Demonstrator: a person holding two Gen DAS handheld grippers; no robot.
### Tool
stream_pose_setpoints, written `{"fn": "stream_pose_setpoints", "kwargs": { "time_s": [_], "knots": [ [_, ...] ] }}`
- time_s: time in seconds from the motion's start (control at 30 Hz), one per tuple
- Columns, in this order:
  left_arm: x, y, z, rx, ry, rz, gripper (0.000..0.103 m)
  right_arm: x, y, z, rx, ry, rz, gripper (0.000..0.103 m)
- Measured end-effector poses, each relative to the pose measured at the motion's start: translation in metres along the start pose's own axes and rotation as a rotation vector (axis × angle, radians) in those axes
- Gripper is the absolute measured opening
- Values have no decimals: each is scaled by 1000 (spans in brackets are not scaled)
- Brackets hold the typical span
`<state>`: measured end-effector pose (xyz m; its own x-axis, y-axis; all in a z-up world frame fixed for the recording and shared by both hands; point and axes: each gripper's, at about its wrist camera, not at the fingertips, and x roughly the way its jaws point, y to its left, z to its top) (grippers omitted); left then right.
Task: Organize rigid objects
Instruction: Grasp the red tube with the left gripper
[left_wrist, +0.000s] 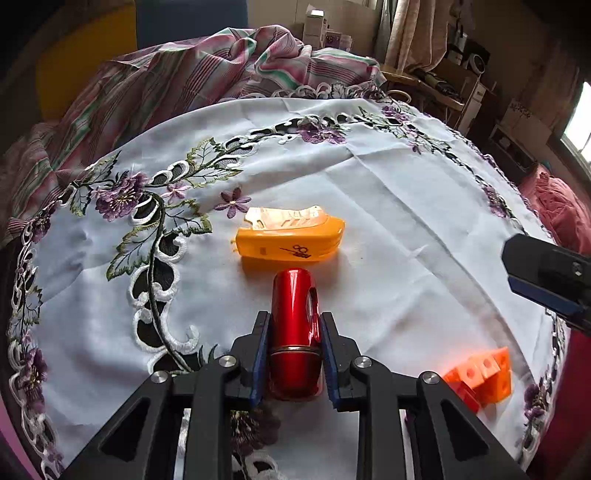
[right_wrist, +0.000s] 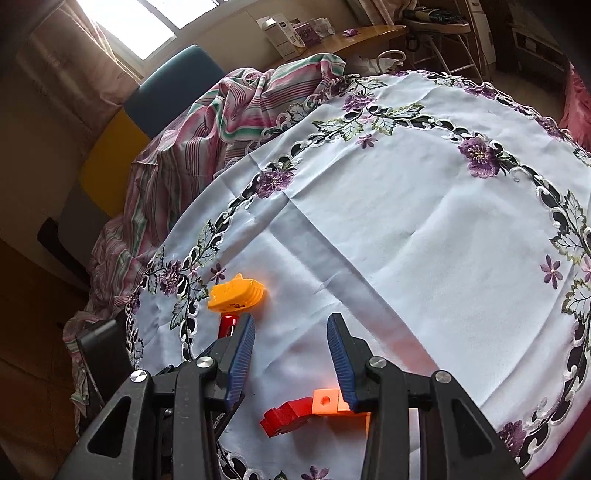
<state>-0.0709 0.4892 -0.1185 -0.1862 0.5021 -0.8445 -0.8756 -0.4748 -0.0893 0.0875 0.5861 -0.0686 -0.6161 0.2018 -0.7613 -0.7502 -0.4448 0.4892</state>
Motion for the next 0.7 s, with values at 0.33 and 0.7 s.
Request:
{"fn": "stream_pose_setpoints", "kwargs": {
  "time_s": [0.33,0.7],
  "knots": [
    [-74,17,-59,-111,-81,2,26,11,5,-7,-26,58,1,41],
    [-135,32,-106,-177,-145,-7,26,29,53,-24,-273,134,-11,49]
  ]
}}
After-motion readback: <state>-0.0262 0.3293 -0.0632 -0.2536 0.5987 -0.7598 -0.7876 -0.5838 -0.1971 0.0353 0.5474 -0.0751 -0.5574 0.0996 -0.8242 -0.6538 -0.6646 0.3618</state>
